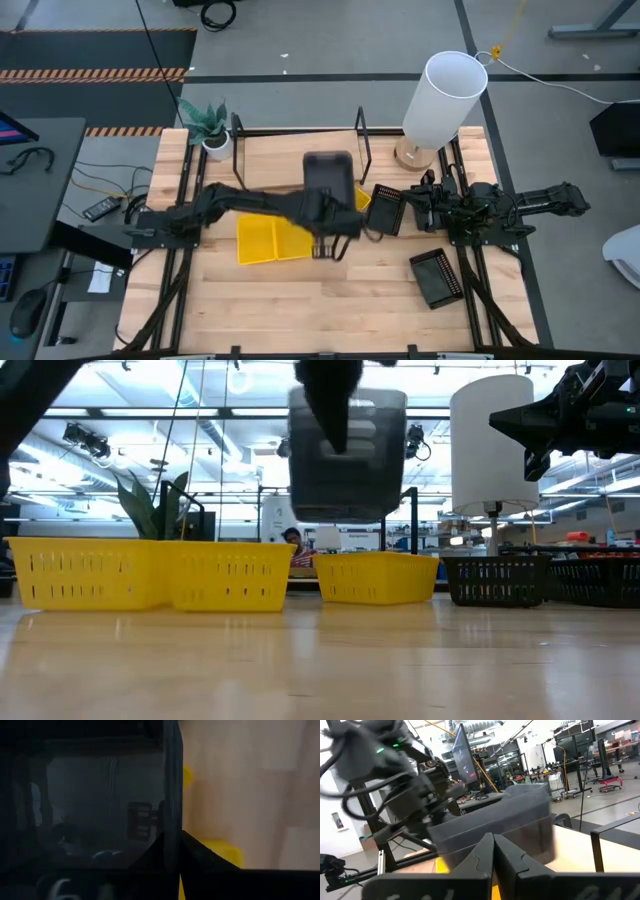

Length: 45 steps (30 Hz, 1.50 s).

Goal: Stack baskets on shelf by color
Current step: Put the stacked large black bins on the shelf

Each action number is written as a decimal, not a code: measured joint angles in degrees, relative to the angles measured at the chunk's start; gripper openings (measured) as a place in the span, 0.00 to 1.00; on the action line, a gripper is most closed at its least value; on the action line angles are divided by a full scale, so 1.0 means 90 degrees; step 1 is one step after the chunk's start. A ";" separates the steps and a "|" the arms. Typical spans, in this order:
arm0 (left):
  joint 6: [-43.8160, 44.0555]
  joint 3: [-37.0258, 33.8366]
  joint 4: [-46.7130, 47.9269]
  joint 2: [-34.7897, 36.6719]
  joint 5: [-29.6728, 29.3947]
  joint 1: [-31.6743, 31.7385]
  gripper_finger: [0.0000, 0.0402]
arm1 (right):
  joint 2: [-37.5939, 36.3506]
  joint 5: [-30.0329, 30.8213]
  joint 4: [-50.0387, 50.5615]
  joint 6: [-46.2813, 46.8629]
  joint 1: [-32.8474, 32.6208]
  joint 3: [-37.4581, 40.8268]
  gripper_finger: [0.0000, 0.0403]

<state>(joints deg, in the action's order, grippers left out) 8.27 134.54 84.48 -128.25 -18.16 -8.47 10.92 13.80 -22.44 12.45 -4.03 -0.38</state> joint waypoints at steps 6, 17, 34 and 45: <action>-0.0445 -0.0002 -0.0358 0.0000 -0.0010 0.0597 0.05 | 0.0000 0.0000 0.0000 0.0000 -0.0002 0.0002 0.04; -0.1057 -0.0002 -0.0993 0.0000 -0.0007 0.1618 0.05 | 0.0000 0.0000 0.0000 0.0000 0.0000 0.0000 0.04; -0.1638 -0.0008 -0.1418 -0.0269 0.0540 0.2505 0.07 | 0.0000 0.0000 0.0002 0.0000 -0.0002 0.0002 0.04; -0.2018 -0.0007 -0.1702 -0.0551 0.0774 0.2541 0.07 | 0.0006 -0.0001 -0.0020 0.0000 0.0000 0.0000 0.04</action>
<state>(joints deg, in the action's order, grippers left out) -9.89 134.47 69.16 -133.21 -11.19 14.40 10.97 13.79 -22.62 12.45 -4.03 -0.37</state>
